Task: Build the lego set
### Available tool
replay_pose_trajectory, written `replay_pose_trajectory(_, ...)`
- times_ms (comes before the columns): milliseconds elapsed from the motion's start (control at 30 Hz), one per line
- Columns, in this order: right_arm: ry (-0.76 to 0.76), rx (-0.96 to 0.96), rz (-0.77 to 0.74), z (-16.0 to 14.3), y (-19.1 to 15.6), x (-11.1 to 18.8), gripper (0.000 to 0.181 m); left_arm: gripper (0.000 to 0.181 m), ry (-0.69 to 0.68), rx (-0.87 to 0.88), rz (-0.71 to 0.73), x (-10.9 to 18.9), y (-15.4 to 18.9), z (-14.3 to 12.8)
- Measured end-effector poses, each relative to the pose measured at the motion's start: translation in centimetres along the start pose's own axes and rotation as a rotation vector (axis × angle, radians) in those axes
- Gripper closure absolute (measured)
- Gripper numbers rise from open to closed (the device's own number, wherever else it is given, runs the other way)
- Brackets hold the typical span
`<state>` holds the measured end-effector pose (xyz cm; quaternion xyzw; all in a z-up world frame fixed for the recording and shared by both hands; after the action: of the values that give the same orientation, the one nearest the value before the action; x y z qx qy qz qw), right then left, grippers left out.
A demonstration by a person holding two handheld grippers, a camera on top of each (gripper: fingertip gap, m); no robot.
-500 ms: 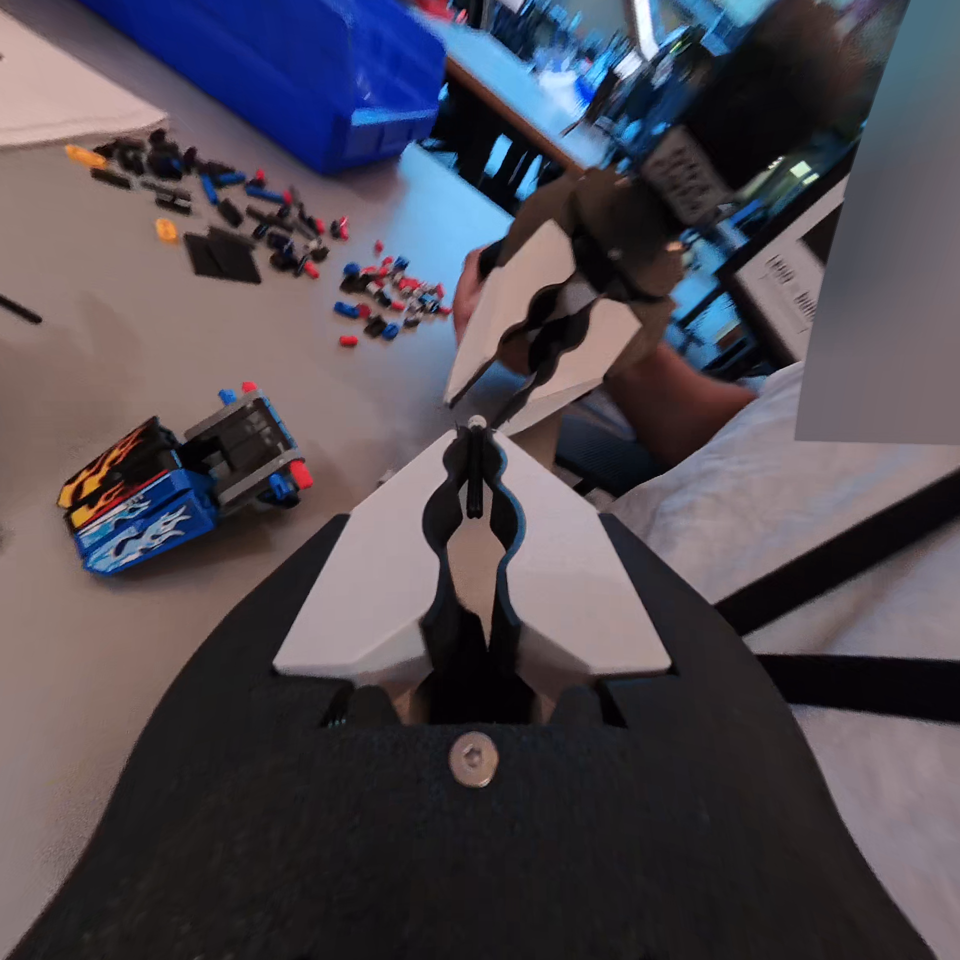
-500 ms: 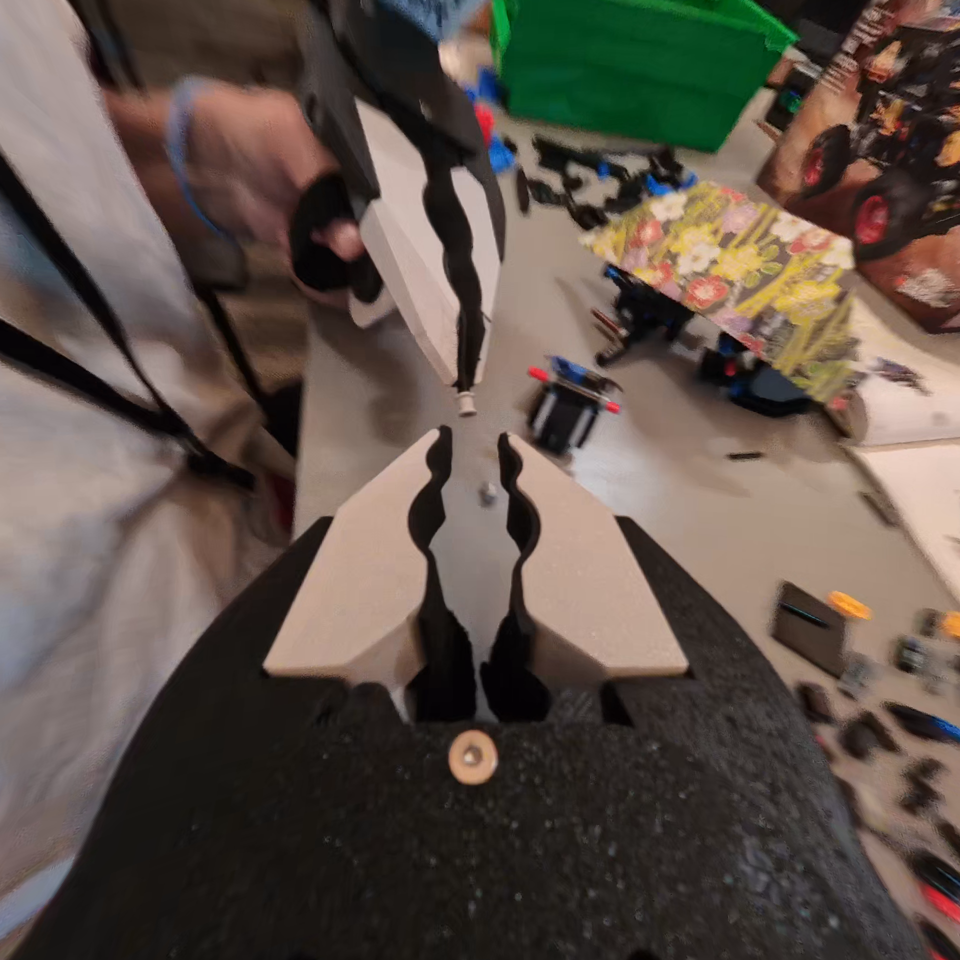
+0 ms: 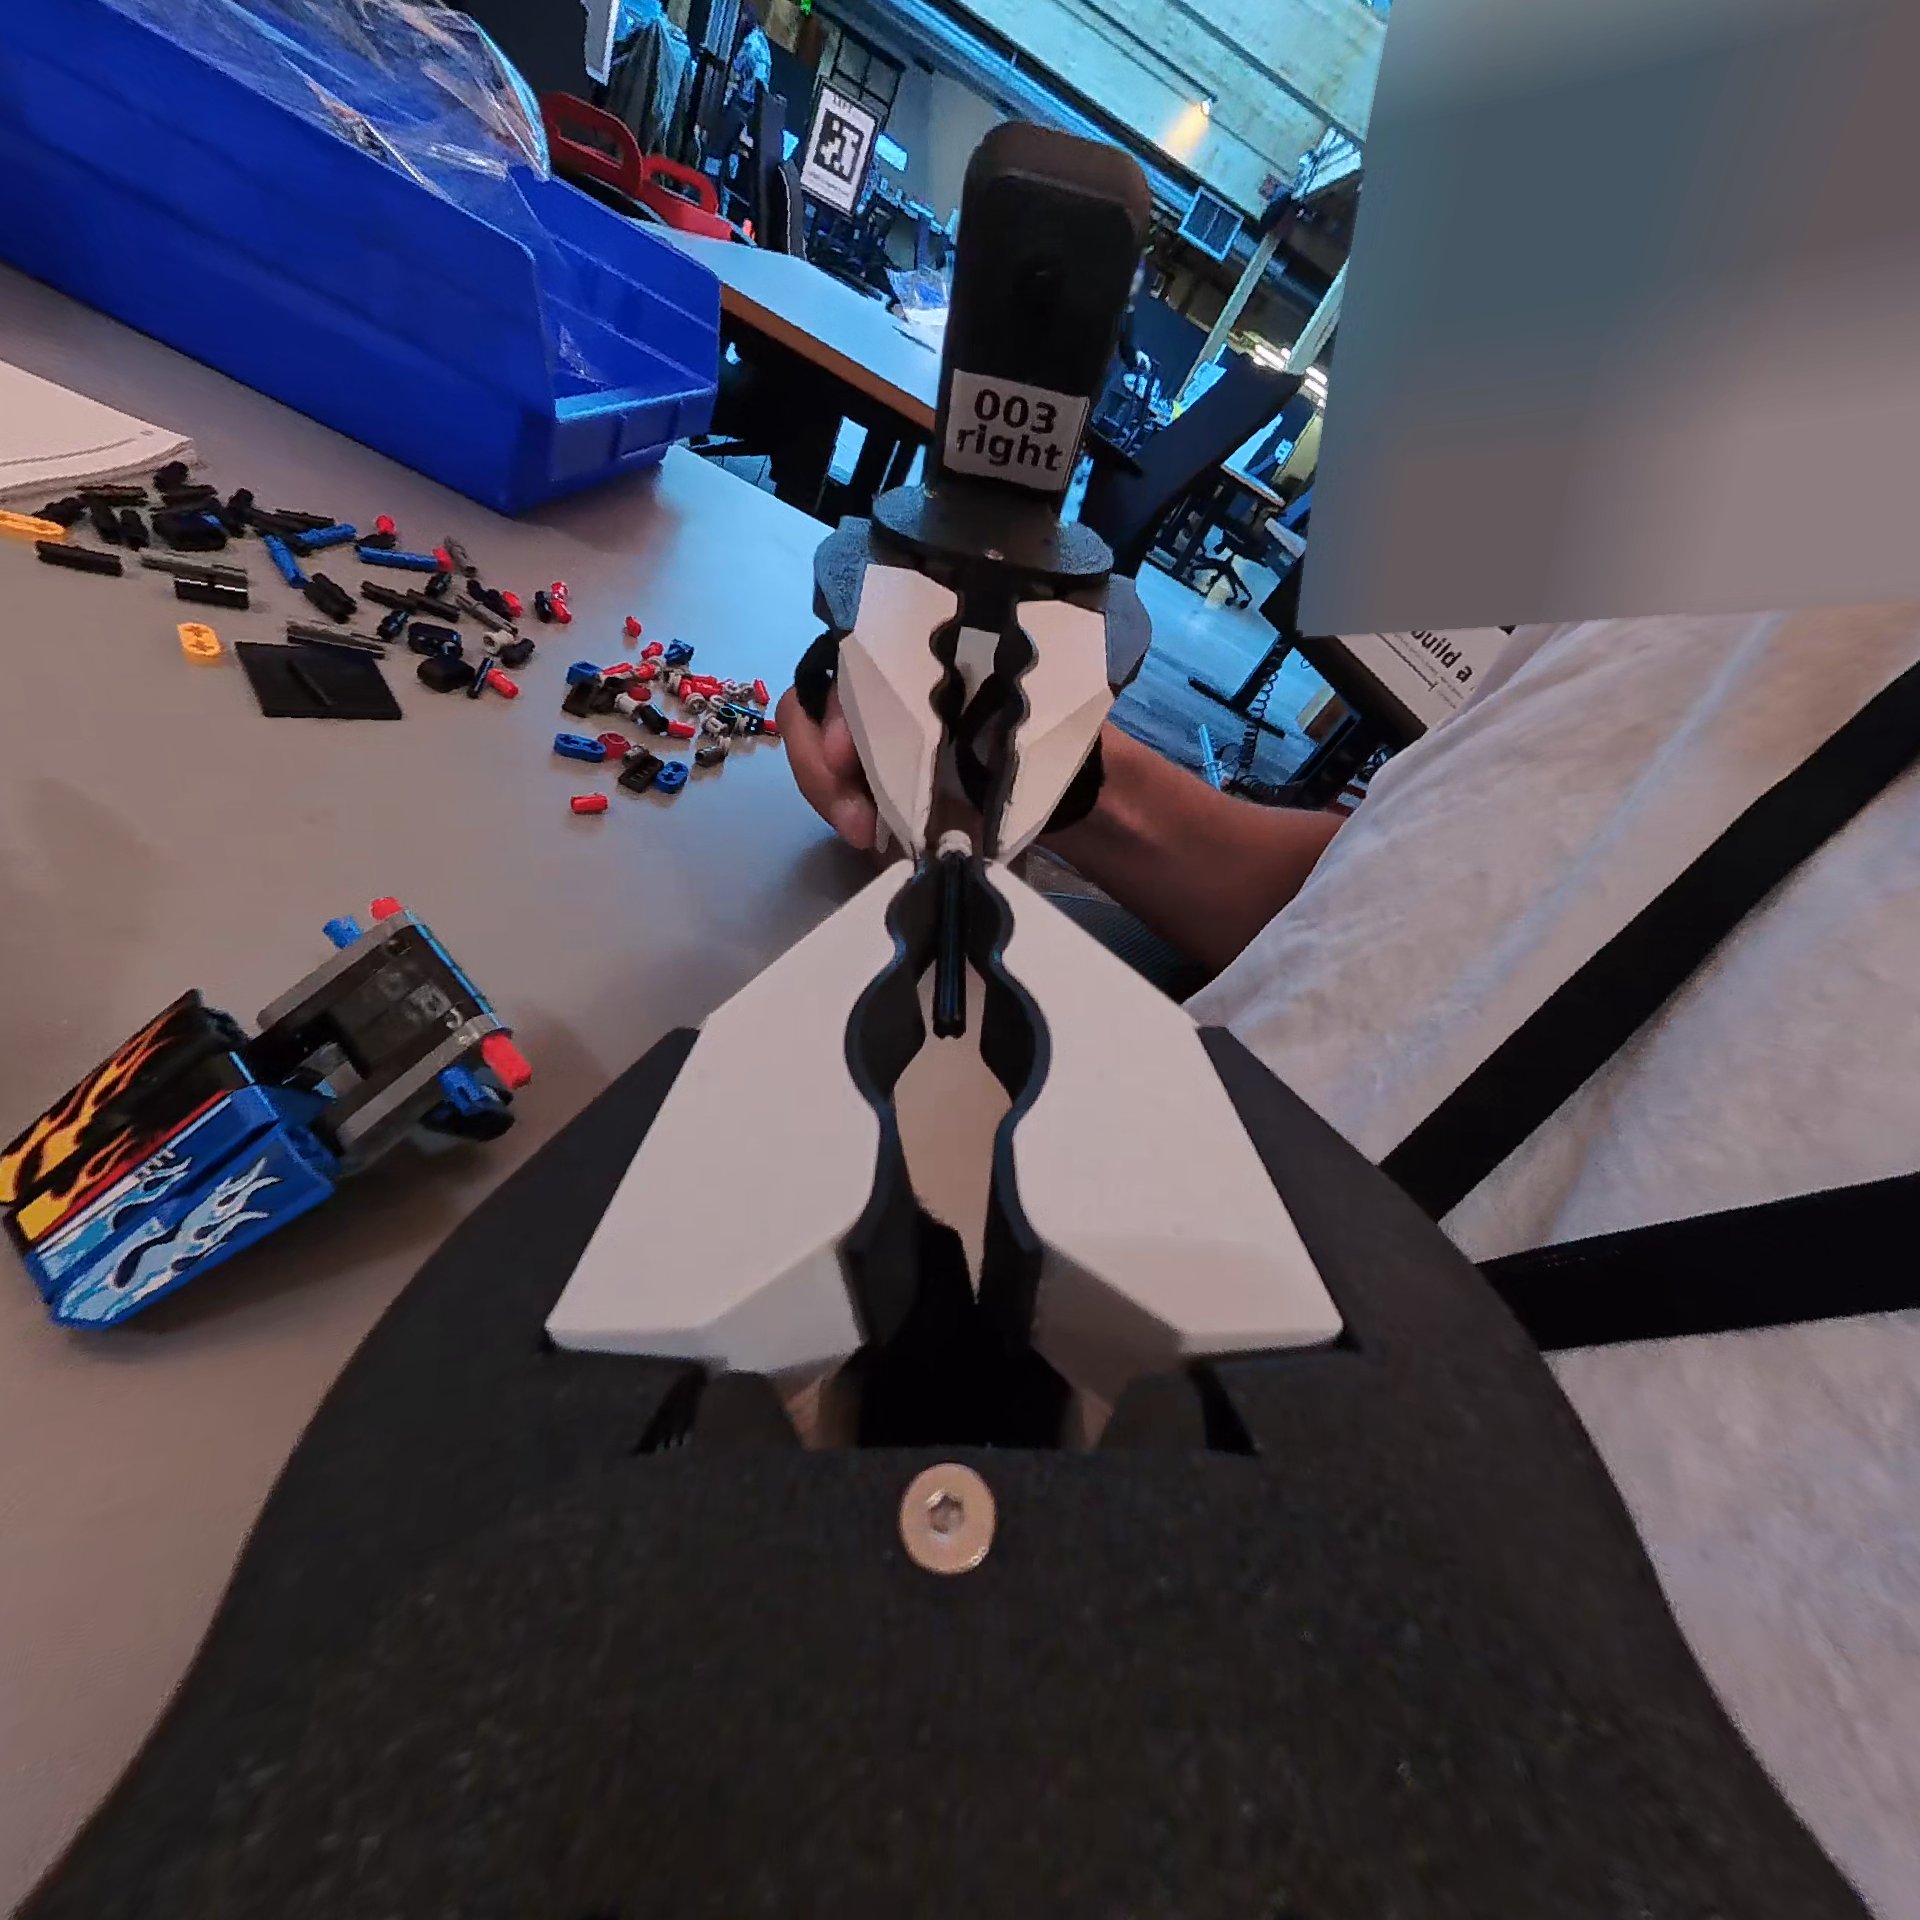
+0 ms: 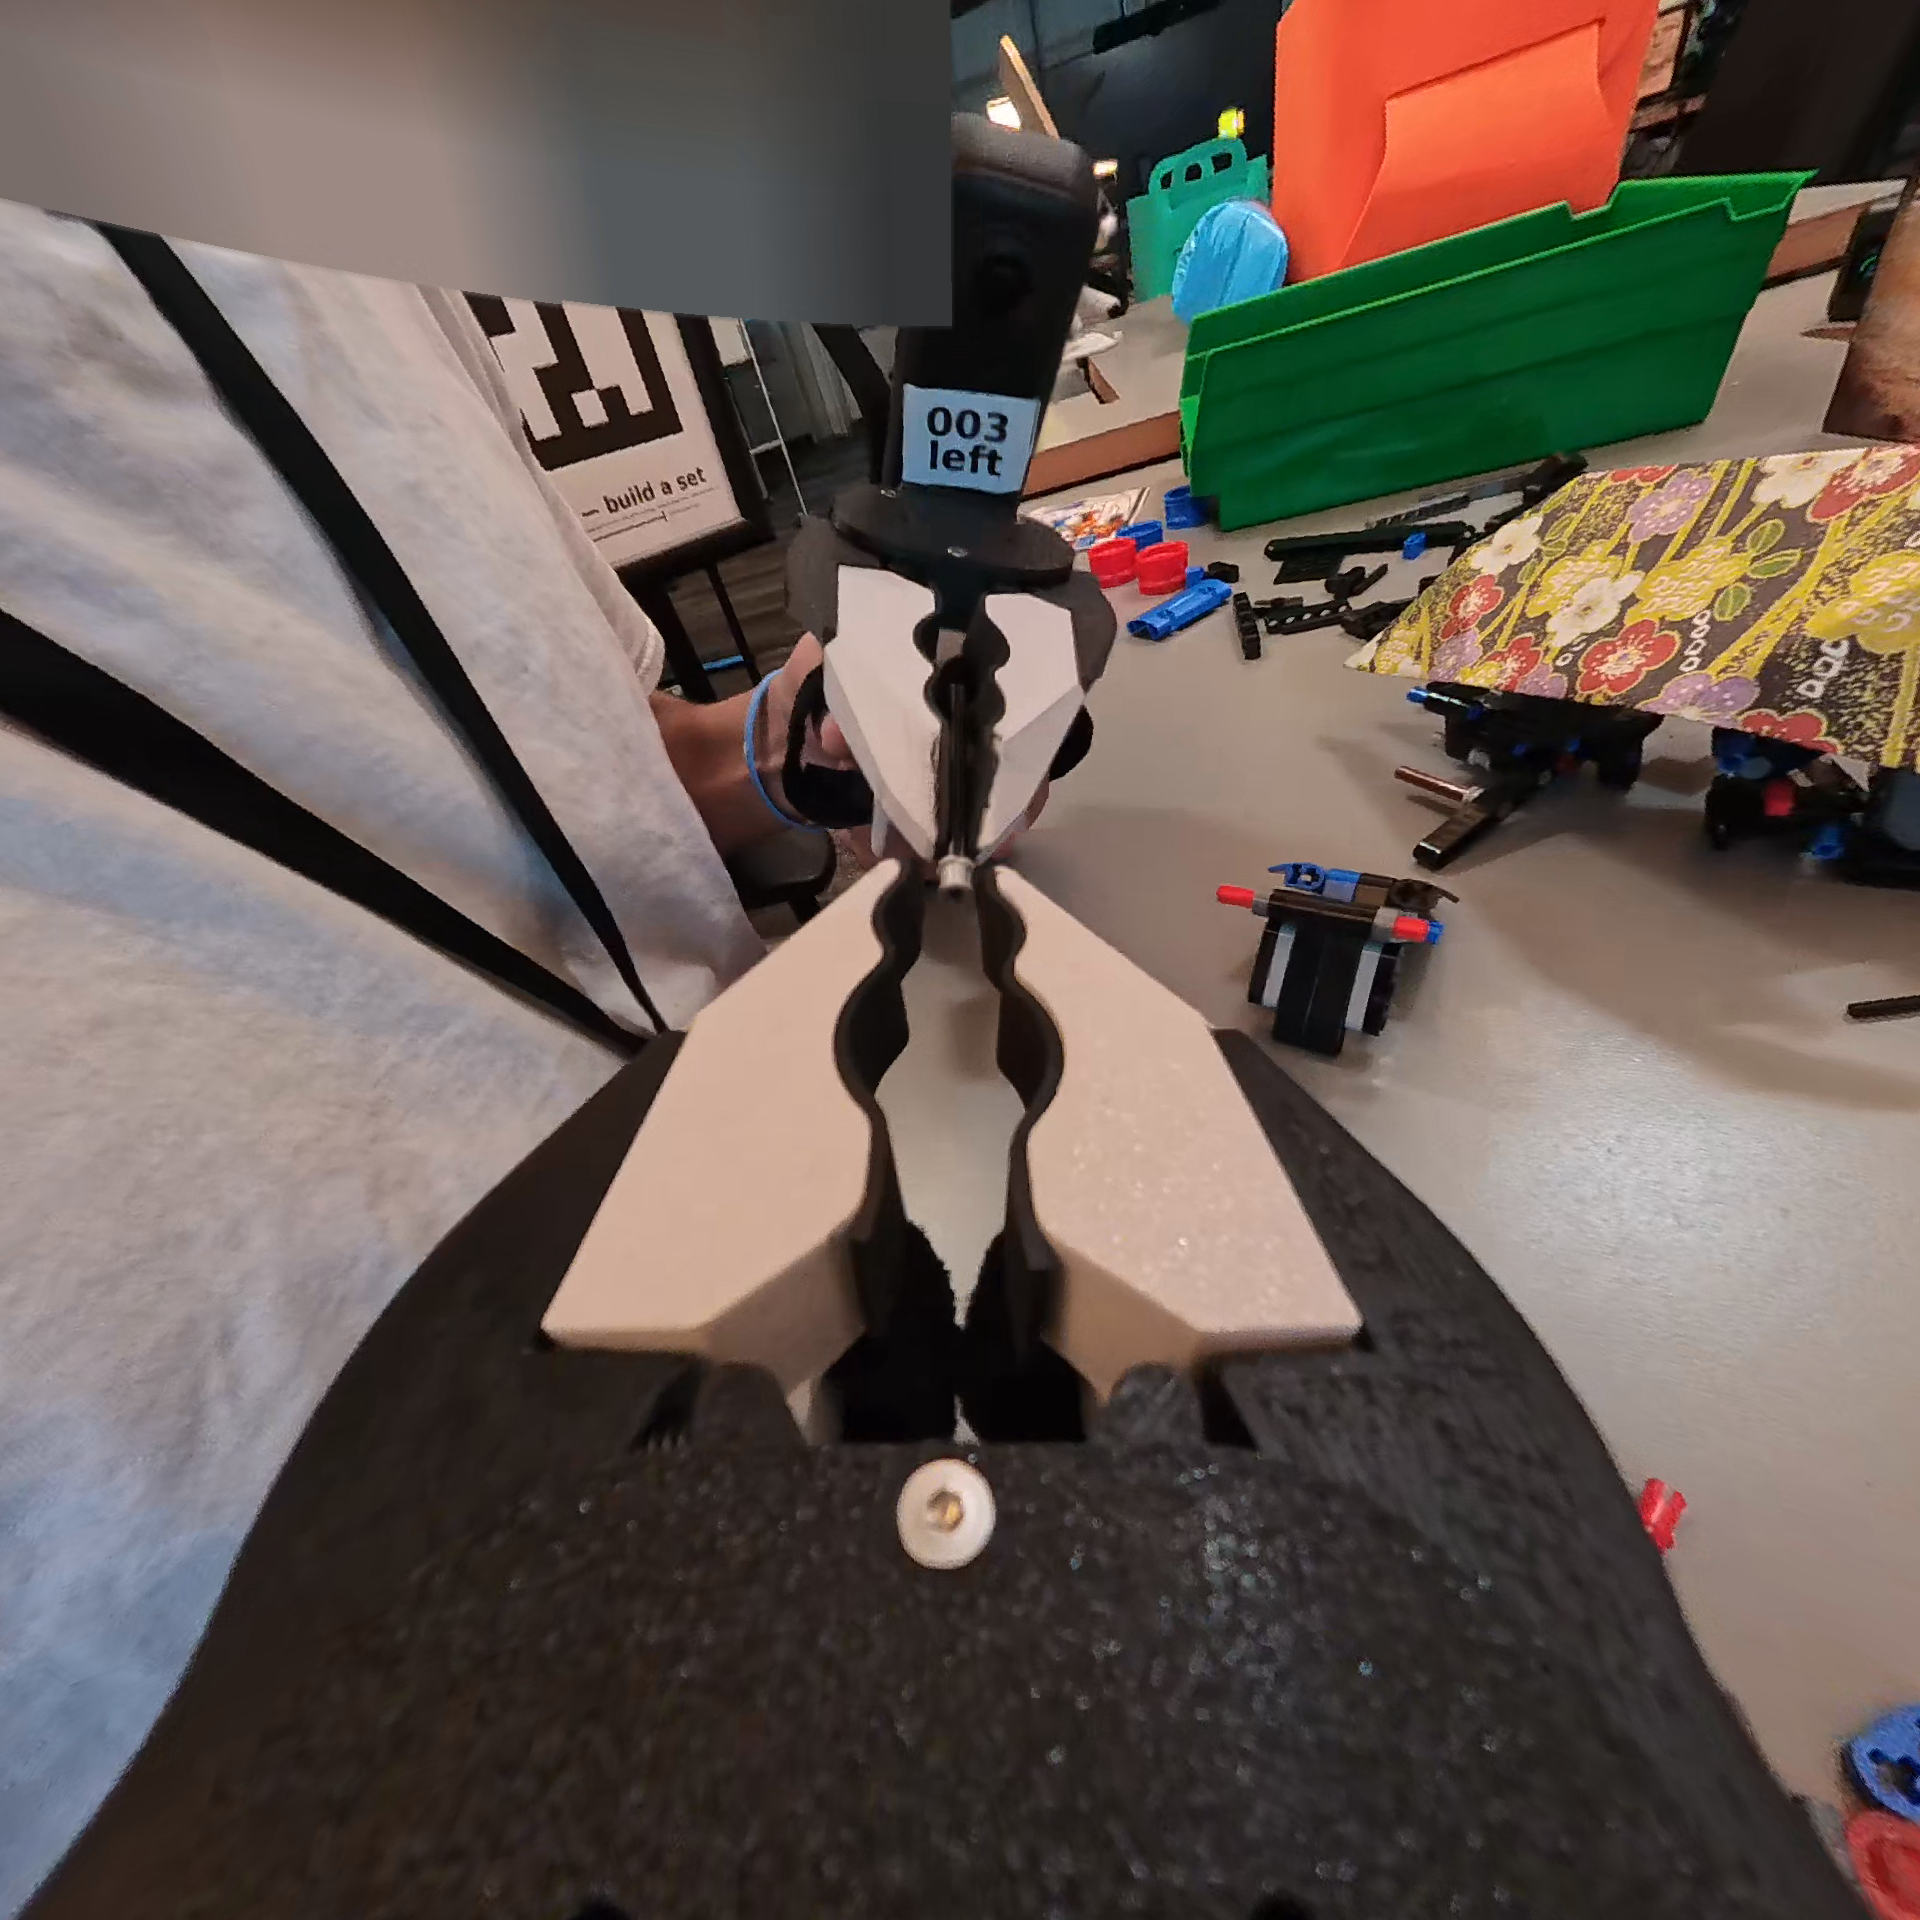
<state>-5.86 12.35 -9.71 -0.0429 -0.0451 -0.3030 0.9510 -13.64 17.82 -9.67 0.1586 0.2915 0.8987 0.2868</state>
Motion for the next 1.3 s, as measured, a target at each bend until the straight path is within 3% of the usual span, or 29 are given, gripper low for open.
replay_pose_trajectory(400, 0.030, -0.036, -0.001, 0.08, 0.35, 0.51, 0.181, 0.180, -0.002, -0.065, 0.025, -0.44, 0.34, -0.10)
replay_pose_trajectory(967, 0.084, -0.048, 0.028, 0.44, 0.18, 0.95, 0.168, 0.180, 0.068, -0.097, 0.001, 0.01, 0.61, 0.55)
replay_pose_trajectory(1300, 0.079, -0.041, 0.027, 0.42, -0.04, 0.78, 0.176, 0.180, 0.053, -0.128, 0.013, -0.49, 0.85, 0.35)
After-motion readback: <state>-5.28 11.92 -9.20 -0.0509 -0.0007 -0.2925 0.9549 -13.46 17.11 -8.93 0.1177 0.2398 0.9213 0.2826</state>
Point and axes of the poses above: each gripper's, where its closed fingertips meet, x back along the fingers, z out of its top, y = z × x across the jaws, the point moved 5 cm from there along x, back along the fingers, and after that the axes turned 12 degrees about x, right-handed, at the moved point
